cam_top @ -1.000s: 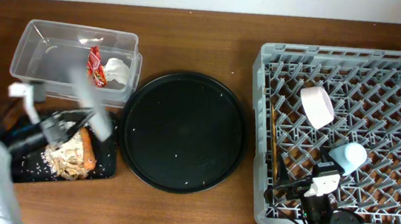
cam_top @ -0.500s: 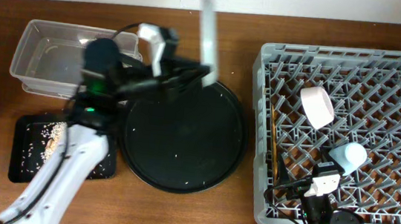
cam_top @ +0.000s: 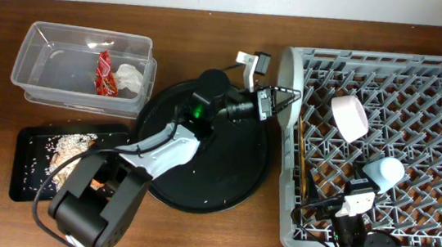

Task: Sort waste into correct bins and load items into the dishwasher rack
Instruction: 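Carry the empty white plate to the dish rack with the left gripper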

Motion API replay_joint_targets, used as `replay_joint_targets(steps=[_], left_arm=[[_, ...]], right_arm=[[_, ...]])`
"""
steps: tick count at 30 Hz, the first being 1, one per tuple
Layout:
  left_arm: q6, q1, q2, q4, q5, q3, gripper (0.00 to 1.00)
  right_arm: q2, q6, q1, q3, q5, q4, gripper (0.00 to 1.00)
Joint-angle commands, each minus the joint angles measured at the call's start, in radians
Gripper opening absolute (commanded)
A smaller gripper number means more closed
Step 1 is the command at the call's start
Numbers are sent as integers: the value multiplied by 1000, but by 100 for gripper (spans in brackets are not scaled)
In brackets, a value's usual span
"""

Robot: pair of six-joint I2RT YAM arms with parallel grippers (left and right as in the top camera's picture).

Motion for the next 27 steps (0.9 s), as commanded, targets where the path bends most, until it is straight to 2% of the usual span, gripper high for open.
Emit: replay_joint_targets(steps=[1, 3, 8, 13, 15, 20, 25, 26, 27], left_arm=[[-34, -11, 26, 10, 16, 39, 0], [-34, -11, 29, 21, 38, 40, 0], [-34, -9, 29, 178, 127, 85, 0], [-34, -11, 29, 173, 154, 156, 0], [-34, -11, 29, 130, 146, 155, 0], [-33, -26, 38, -101, 58, 155, 0], [-22, -44, 65, -227, -31, 155, 0], [-3, -44, 66, -230, -30, 155, 5], [29, -44, 66, -230, -30, 155, 14]], right_arm=[[-6, -3, -6, -8, -8, 0, 98], [-6, -3, -6, -8, -8, 0, 98], [-6, -3, -6, -8, -8, 0, 98], [-6, -4, -6, -8, -8, 0, 98], [-6, -3, -6, -8, -8, 0, 98], [-6, -3, -6, -8, -9, 0, 98], [-6, -3, -6, -8, -8, 0, 98], [-6, -3, -6, -8, -8, 0, 98], [-6, -3, -6, -8, -9, 0, 98]])
